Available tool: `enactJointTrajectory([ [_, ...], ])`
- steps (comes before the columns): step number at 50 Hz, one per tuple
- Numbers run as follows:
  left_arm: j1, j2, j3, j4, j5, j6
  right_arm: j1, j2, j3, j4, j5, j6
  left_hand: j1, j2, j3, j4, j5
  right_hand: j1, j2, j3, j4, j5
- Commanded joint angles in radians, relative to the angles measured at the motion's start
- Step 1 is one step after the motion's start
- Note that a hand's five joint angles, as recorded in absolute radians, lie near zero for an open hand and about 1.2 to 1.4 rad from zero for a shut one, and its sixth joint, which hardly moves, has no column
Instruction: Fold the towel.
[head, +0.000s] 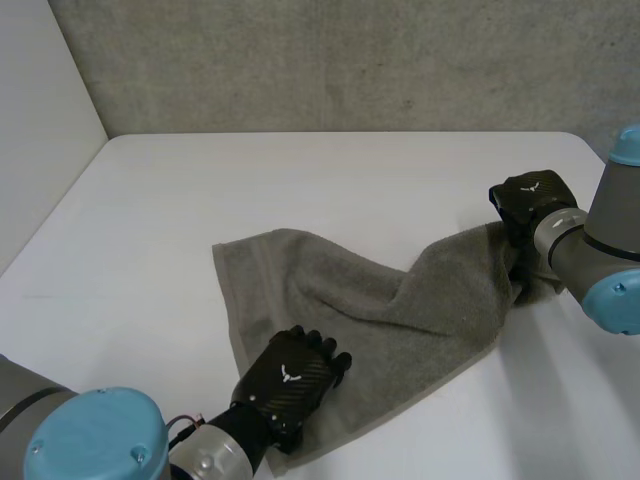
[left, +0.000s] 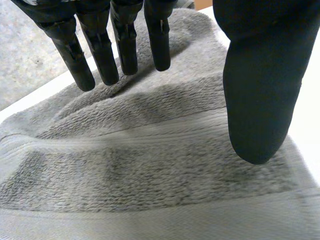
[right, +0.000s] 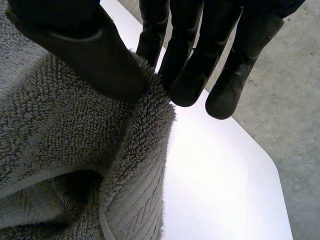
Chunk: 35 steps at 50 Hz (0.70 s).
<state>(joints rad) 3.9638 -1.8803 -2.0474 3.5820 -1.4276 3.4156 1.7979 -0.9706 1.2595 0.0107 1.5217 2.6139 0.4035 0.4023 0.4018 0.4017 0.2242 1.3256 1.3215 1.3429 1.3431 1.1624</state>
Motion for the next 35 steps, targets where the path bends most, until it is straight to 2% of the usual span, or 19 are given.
enactJointTrajectory([
  [1, -0.057, 0.039, -0.005, -0.112, -0.007, -0.001, 0.000, 0.000, 0.000, 0.000, 0.000, 0.000, -0.096, -0.095, -0.094, -0.094, -0.091, 0.071, 0.075, 0.053, 0.053, 0.059],
  [15, -0.046, 0.026, -0.019, -0.121, -0.007, 0.002, 0.000, 0.000, 0.001, 0.000, 0.000, 0.000, -0.137, -0.136, -0.135, -0.135, -0.132, 0.071, 0.075, 0.053, 0.053, 0.059],
  [24, -0.044, -0.023, -0.016, -0.052, -0.007, 0.005, 0.000, 0.000, 0.003, 0.000, 0.000, 0.000, -0.120, -0.118, -0.118, -0.118, -0.115, 0.071, 0.075, 0.053, 0.053, 0.059],
  [35, -0.034, -0.046, -0.004, 0.004, -0.034, 0.105, 0.000, 0.000, 0.004, 0.000, 0.000, -0.001, -0.108, -0.107, -0.106, -0.106, -0.103, 0.071, 0.075, 0.053, 0.053, 0.059],
])
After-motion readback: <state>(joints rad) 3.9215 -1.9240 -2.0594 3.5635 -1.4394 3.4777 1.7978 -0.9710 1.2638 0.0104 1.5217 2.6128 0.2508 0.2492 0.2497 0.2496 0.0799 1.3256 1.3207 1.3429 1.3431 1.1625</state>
